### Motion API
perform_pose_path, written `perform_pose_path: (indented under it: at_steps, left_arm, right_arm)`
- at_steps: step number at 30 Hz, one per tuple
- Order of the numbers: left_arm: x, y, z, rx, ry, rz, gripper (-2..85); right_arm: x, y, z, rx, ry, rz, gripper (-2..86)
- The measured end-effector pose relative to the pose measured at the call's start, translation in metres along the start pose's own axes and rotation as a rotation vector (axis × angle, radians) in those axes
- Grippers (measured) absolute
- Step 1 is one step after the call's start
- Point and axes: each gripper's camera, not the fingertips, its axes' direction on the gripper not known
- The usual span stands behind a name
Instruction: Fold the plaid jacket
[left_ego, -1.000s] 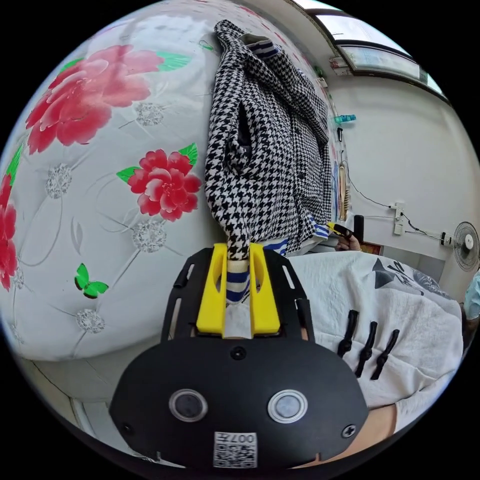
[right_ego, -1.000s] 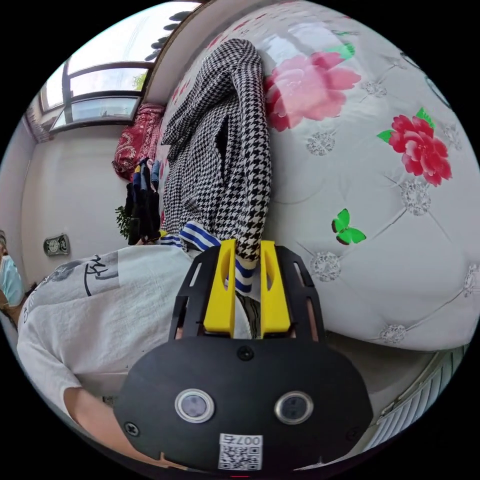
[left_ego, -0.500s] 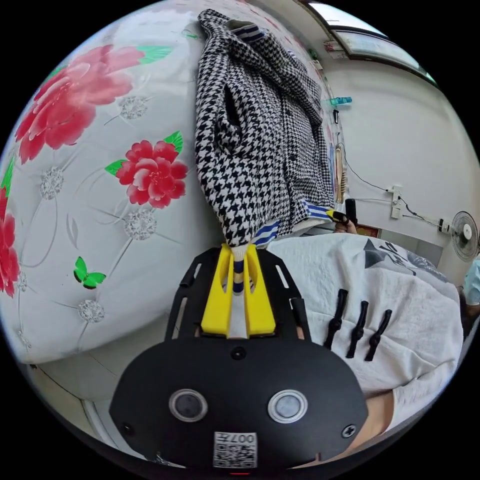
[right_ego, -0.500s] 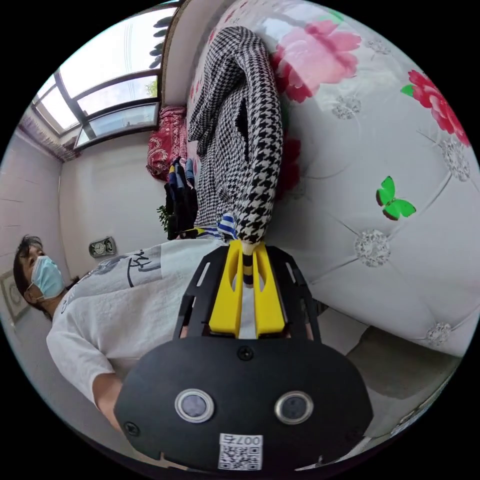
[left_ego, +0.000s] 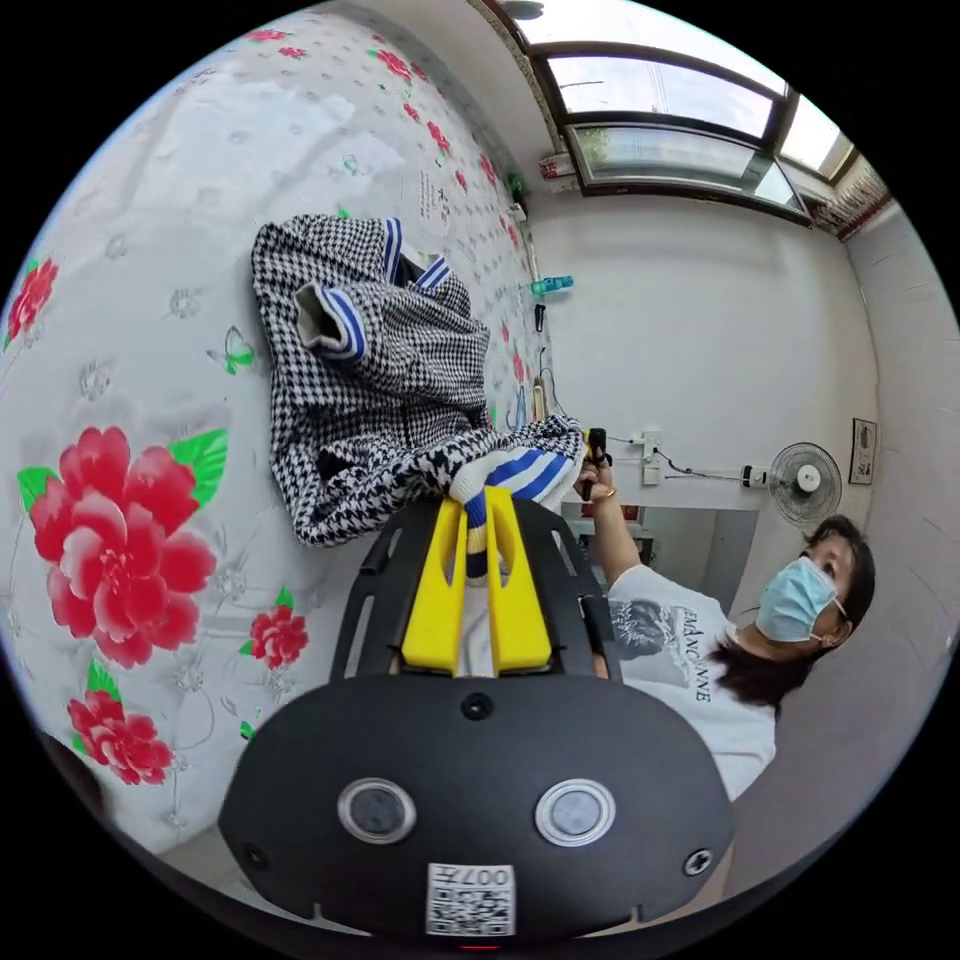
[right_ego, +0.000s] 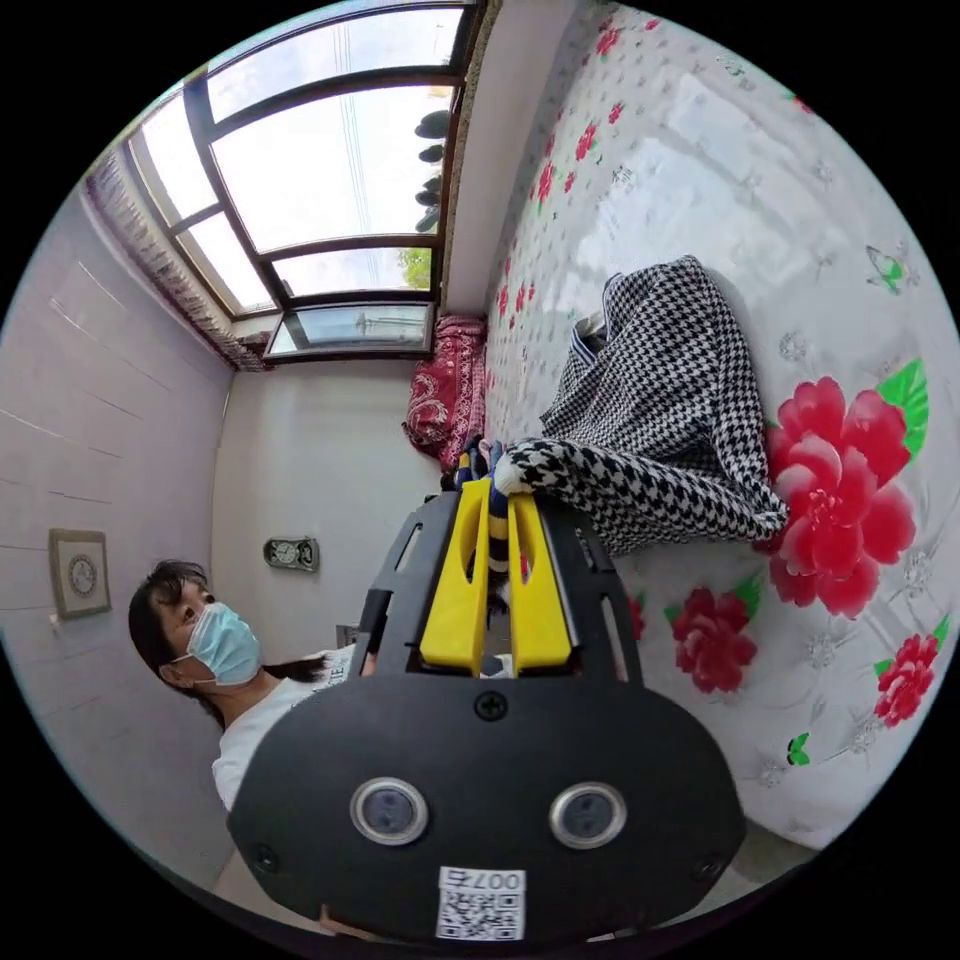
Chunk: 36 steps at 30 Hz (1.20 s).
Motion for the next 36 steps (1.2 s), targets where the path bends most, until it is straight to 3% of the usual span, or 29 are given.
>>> perform_pose_path:
  at_steps: [6, 11, 13, 17, 22, 25, 29, 32, 36]
  left_arm:
    - [-0.034, -0.144, -0.024, 0.052, 0.002, -0.120, 0.4]
    - [-0.093, -0.229, 0.001, 0.023, -0.061, -0.223, 3.0]
    - [-0.112, -0.240, 0.009, 0.044, -0.033, -0.242, 4.8]
    - [-0.147, -0.234, 0.019, 0.118, 0.209, -0.206, 7.1]
    - [-0.140, -0.203, 0.014, 0.250, 0.274, -0.112, 4.7]
    - [-0.087, -0.176, 0.018, 0.247, 0.101, 0.047, 4.6]
    - [0.005, -0.115, 0.095, 0.161, -0.410, 0.218, 8.8]
    - [0.037, -0.075, 0.196, 0.140, -0.738, 0.344, 8.7]
    - [0.004, -0.069, 0.310, 0.077, -1.008, 0.347, 8.0]
  right_arm:
    - [0.003, -0.136, 0.032, 0.081, 0.100, 0.032, 0.0]
    - [0.069, -0.218, 0.065, 0.091, 0.199, 0.159, 0.3]
    - [0.095, -0.229, 0.072, 0.098, 0.156, 0.182, 0.7]
    - [0.129, -0.226, 0.077, 0.108, 0.029, 0.130, 1.8]
    - [0.114, -0.203, 0.069, 0.187, -0.078, -0.007, 1.9]
    - [0.058, -0.184, 0.065, 0.225, 0.042, -0.191, 2.9]
    - [-0.052, -0.114, 0.146, 0.036, 0.628, -0.609, 4.7]
    - [-0.066, -0.054, 0.235, -0.126, 0.881, -0.823, 4.1]
    - [-0.030, -0.023, 0.312, -0.177, 1.067, -0.864, 2.3]
